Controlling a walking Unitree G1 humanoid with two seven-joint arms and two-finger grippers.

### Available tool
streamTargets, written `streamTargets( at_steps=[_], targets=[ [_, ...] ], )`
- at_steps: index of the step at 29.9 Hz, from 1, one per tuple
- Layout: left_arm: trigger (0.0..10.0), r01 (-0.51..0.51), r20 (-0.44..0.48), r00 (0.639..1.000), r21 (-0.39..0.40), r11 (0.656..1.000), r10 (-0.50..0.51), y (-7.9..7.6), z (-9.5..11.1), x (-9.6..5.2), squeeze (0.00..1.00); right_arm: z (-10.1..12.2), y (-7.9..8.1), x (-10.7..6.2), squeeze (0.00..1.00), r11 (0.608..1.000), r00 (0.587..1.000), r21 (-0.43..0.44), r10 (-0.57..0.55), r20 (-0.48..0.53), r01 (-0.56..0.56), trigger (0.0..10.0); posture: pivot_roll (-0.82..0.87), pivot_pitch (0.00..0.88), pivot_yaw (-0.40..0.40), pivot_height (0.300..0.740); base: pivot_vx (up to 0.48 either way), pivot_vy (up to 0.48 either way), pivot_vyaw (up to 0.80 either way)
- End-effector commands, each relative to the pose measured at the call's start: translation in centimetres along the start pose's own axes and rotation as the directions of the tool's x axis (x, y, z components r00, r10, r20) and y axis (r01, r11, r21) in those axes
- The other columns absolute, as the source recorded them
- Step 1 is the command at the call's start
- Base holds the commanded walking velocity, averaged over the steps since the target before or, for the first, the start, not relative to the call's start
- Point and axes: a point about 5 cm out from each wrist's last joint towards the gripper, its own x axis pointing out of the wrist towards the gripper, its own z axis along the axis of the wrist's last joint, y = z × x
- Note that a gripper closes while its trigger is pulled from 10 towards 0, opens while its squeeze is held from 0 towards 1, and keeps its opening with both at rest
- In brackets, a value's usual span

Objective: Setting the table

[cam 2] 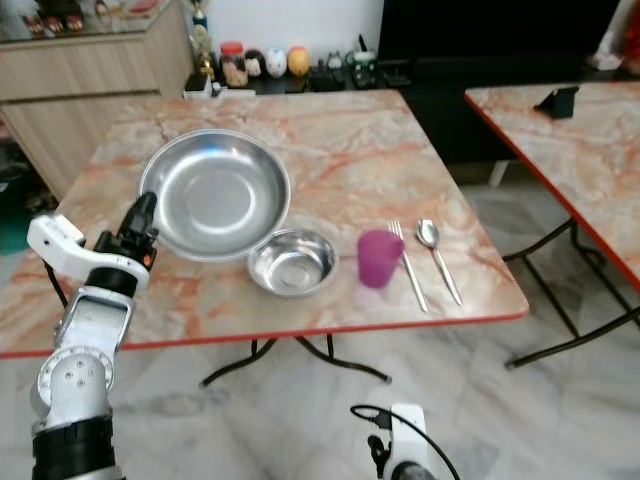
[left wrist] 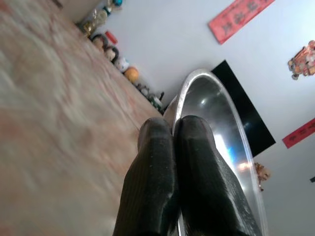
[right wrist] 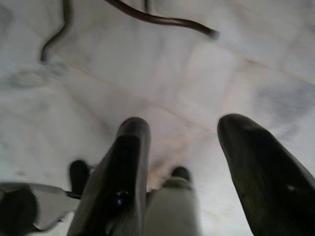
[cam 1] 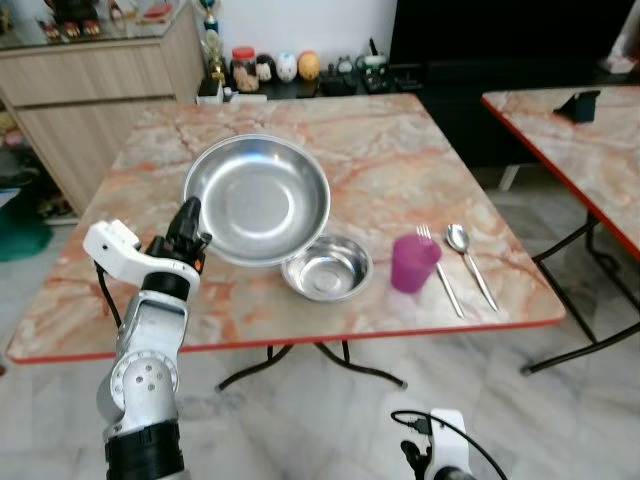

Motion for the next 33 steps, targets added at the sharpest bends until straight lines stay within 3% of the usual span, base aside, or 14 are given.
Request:
streamTargets(
  at_steps=[1, 12, 18, 33],
  targets=[
    [10.0, 0.044, 0.037, 0.998, 0.006, 0.999, -0.044, -0.93, 1.06, 0.27, 0.00, 0.54, 0.03, 0.09, 0.00, 1.000, 1.000, 0.003, -0.004, 0.020, 0.004, 10.0, -0.03, 0.000, 0.039, 0.740, 0.000, -0.428, 0.00],
    [10.0, 0.048, 0.040, 0.998, 0.014, 0.999, -0.048, -1.15, 1.15, 0.40, 0.00, 0.34, 0.04, 0.04, 0.00, 0.999, 1.000, -0.028, -0.016, 0.023, 0.017, 10.0, -0.05, 0.000, 0.056, 0.740, 0.000, -0.423, 0.06],
    [10.0, 0.045, 0.032, 0.998, 0.019, 0.999, -0.045, -1.06, 0.91, 0.21, 0.00, 0.19, 0.08, 0.02, 0.00, 0.999, 0.999, 0.018, -0.027, 0.023, 0.027, 10.0, -0.06, 0.000, 0.061, 0.740, 0.000, -0.418, 0.39],
    [10.0, 0.063, 0.026, 0.998, 0.036, 0.997, -0.064, -1.56, 1.13, 0.81, 0.00, 0.52, 0.16, 0.10, 0.00, 0.999, 0.999, 0.016, -0.031, 0.028, 0.030, 10.0, -0.04, 0.000, 0.058, 0.740, 0.000, -0.419, 0.00]
  ],
)
